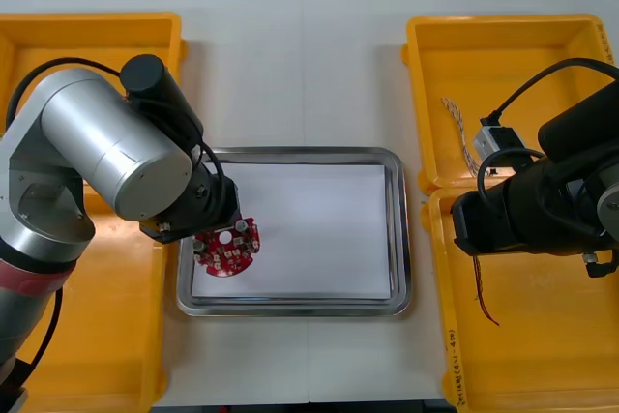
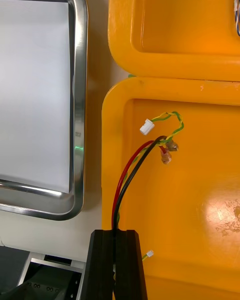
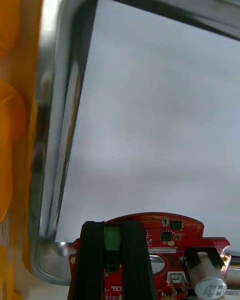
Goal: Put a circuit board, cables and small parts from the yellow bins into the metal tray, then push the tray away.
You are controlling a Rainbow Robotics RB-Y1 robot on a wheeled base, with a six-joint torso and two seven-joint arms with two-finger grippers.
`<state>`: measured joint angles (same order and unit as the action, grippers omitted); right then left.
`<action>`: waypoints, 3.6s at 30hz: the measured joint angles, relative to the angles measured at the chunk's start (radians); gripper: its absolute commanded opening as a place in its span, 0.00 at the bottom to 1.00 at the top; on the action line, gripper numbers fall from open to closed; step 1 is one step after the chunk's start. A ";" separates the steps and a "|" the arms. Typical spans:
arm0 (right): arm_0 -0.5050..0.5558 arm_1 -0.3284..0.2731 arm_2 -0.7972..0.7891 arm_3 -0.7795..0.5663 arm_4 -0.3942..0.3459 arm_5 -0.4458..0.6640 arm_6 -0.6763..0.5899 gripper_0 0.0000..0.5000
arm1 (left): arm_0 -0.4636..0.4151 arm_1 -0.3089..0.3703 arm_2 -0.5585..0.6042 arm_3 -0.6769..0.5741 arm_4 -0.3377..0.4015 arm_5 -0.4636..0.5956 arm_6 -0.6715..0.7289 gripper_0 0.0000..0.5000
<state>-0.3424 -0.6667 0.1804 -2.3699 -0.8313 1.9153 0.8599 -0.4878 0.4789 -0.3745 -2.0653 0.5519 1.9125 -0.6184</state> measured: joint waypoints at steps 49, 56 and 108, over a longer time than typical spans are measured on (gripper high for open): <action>0.000 0.000 0.000 0.000 0.000 0.000 0.001 0.00 | 0.000 -0.038 -0.100 0.158 -0.071 -0.087 -0.002 1.00; 0.000 0.000 0.000 0.000 0.000 0.000 0.001 0.00 | 0.000 -0.039 -0.100 0.158 -0.071 -0.087 -0.005 1.00; -0.191 0.020 0.134 0.121 -0.015 0.000 0.506 0.00 | -0.248 0.332 0.149 0.075 0.371 0.000 -0.004 1.00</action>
<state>-0.5339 -0.6467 0.3139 -2.2491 -0.8460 1.9154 1.3664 -0.7356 0.8109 -0.2253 -1.9903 0.9228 1.9121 -0.6228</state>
